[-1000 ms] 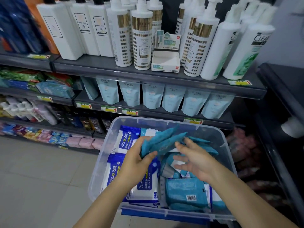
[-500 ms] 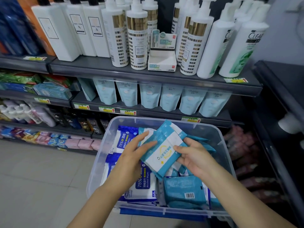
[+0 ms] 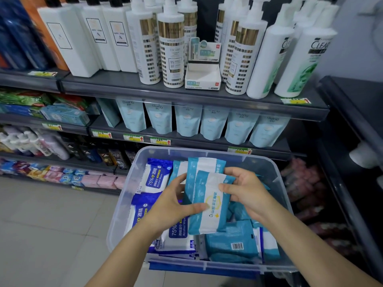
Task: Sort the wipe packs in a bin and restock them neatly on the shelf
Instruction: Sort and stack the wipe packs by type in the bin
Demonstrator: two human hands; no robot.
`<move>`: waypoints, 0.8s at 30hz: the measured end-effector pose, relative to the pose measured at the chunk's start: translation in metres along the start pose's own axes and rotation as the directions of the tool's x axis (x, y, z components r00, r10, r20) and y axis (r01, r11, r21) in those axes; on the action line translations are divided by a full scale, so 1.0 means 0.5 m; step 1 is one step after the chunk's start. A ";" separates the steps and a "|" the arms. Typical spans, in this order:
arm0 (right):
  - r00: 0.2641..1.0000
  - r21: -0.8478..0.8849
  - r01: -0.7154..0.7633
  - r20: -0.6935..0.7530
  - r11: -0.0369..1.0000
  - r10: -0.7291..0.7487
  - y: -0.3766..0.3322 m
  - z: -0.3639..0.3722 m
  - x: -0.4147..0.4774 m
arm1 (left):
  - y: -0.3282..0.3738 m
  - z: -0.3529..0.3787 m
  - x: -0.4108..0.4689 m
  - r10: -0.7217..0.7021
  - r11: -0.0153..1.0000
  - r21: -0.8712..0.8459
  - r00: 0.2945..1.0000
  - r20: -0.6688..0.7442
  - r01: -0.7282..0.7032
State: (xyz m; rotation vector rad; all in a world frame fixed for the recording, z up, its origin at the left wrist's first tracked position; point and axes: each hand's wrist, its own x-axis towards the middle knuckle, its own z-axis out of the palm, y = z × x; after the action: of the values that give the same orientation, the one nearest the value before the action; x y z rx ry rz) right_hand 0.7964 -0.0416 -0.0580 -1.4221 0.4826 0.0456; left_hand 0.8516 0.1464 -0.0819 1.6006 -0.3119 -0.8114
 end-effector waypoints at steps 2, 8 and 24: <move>1.000 0.010 0.010 -0.001 1.000 -0.010 0.003 -0.003 -0.003 | -0.003 0.007 0.004 -0.008 0.999 -0.049 0.999 -0.035 0.006; 0.999 0.002 -0.009 -0.053 1.000 0.009 0.040 -0.004 -0.016 | -0.016 0.025 0.019 0.019 0.987 -0.151 0.979 -0.204 -0.051; 0.974 0.170 -0.003 -0.221 0.985 0.041 0.009 -0.079 0.037 | -0.018 0.031 0.049 -0.102 0.941 -0.337 0.973 -0.205 0.028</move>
State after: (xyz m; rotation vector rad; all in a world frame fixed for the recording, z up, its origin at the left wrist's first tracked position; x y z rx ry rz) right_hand 0.7999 -0.0831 -0.0714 -1.2611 0.6729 -0.1367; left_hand 0.8566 0.1213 -0.0981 1.3698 0.0388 -0.6869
